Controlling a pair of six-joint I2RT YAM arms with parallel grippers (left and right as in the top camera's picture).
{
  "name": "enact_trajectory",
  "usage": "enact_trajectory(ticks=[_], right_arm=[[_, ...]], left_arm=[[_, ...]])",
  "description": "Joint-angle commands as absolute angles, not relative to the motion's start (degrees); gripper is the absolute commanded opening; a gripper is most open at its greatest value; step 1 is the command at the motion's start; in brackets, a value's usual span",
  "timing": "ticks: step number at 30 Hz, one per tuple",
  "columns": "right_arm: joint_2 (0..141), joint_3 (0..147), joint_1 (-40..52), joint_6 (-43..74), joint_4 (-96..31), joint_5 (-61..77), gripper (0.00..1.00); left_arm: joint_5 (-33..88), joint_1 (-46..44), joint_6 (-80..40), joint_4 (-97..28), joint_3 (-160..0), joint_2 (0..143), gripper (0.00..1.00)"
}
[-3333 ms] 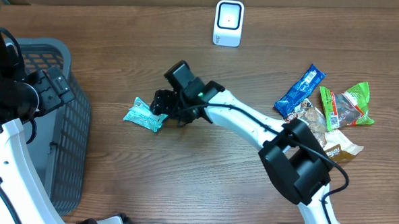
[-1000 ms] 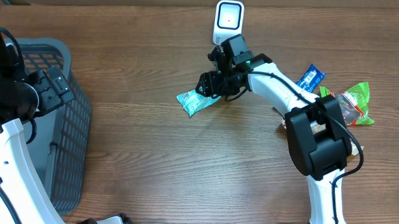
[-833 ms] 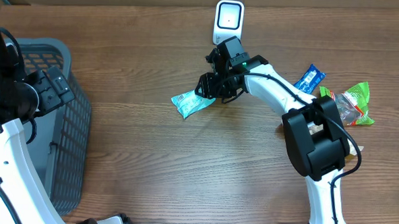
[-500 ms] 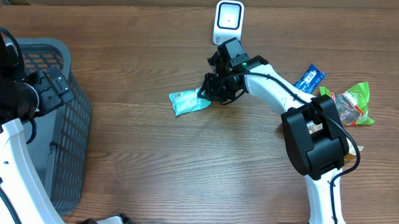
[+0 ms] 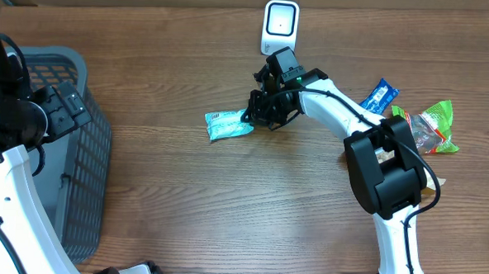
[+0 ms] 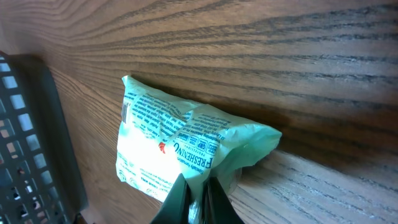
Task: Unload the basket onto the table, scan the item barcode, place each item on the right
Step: 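Lift the teal wipes pack up toward the scanner with the right gripper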
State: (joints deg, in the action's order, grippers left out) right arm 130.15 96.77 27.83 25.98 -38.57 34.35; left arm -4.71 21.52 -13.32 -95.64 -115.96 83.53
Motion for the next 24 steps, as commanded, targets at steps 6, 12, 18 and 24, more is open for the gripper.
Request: enact_trajectory(ticks=[6,12,18,24], right_arm=[[123.42,96.88,23.31,21.37,-37.91,47.40,0.04],[113.01,96.88,18.04,5.06,-41.28,52.01,0.04],[103.46,96.88,12.99,-3.53,-44.51,51.53,0.04],[97.62,96.88,9.43,-9.19,-45.95,51.44,0.04]], left_arm=[[-4.47,21.74,-12.84,-95.57,-116.25,83.15,1.00],[-4.47,21.74,-12.84,-95.57,-116.25,83.15,1.00],[-4.47,21.74,-12.84,-95.57,-116.25,83.15,1.00],[-4.47,21.74,-12.84,-95.57,-116.25,83.15,1.00]])
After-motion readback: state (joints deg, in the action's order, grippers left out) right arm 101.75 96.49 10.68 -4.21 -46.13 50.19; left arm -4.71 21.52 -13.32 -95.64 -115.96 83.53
